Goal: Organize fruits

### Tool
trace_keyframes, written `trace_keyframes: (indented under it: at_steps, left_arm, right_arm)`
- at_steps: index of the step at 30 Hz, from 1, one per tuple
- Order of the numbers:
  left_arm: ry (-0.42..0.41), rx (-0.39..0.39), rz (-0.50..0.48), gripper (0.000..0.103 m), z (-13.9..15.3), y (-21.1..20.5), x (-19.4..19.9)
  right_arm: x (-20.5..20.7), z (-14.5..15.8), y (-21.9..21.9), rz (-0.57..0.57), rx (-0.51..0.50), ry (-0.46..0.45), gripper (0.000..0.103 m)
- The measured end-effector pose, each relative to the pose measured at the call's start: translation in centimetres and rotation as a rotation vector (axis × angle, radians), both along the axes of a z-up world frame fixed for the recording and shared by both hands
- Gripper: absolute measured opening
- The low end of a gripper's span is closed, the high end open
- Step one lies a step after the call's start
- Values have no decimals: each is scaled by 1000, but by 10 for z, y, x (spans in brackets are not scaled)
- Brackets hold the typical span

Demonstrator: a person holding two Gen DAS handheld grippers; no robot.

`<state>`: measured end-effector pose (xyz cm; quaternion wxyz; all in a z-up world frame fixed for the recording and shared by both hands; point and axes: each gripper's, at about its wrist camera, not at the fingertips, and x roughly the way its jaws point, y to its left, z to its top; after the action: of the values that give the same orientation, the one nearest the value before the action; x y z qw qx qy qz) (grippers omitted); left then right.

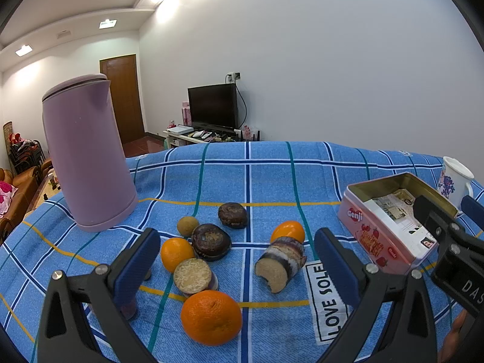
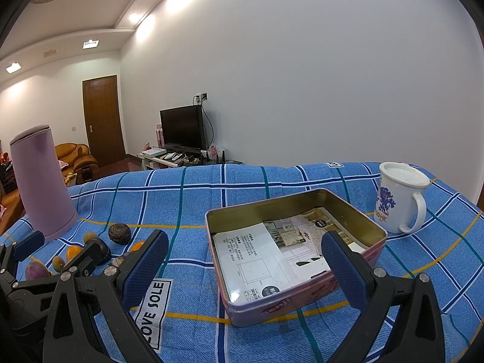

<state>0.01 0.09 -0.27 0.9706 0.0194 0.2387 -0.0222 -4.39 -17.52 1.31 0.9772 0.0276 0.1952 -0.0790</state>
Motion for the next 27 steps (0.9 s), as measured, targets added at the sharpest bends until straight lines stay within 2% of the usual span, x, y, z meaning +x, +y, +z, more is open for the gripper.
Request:
trace_keyframes:
  at_steps: [13, 27]
  left_arm:
    - [1, -3, -1, 103, 0, 1, 0]
    - [27, -11, 21, 103, -2, 13, -10]
  right_arm:
    - [-1, 1, 2, 14, -2, -4, 102]
    - [-7, 5, 13, 98, -7, -26, 102]
